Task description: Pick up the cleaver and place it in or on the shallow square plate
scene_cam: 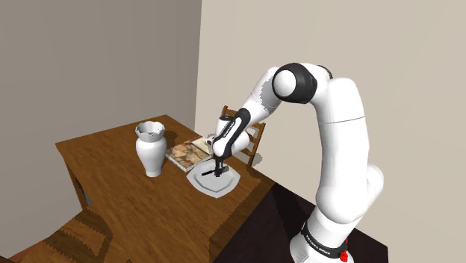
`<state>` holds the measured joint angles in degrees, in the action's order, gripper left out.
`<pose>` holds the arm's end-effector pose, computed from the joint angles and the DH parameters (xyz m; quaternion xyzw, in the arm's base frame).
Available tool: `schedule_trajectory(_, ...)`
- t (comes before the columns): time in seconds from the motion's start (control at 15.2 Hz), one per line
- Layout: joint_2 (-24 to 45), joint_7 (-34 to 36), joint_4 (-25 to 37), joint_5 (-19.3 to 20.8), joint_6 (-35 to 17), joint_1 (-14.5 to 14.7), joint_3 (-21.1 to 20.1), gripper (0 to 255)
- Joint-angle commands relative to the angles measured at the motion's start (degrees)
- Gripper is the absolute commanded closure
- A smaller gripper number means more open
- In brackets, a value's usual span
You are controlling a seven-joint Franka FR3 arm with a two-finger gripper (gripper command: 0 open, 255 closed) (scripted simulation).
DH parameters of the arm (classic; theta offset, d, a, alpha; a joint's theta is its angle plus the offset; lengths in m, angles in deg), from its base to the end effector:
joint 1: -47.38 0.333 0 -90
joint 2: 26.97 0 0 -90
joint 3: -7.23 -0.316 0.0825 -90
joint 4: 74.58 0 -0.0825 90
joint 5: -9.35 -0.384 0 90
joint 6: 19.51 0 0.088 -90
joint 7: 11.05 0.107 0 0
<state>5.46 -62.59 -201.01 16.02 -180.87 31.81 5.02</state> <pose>0.5337 -0.1198 0.1242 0.9266 0.3752 0.0138 0.0201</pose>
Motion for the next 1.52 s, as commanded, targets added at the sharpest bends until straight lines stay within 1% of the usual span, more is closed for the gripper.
schedule_trajectory(0.0,1.5,0.1,0.5,0.1,-1.0,0.1,0.2,255)
schedule_trajectory(0.2,3.5,0.3,1.3,0.3,-2.3,0.4,0.5,255)
schedule_trajectory(0.73,3.5,0.3,1.3,0.3,-2.3,0.4,0.5,255)
schedule_trajectory(0.79,3.5,0.3,1.3,0.3,-2.3,0.4,0.5,0)
schedule_trajectory(1.12,3.5,0.3,1.3,0.3,-2.3,0.4,0.5,0)
schedule_trajectory(1.39,-4.1,-0.3,-1.6,-0.4,2.5,-0.4,-0.5,0)
schedule_trajectory(1.45,-4.1,-0.3,-1.6,-0.4,2.5,-0.4,-0.5,0)
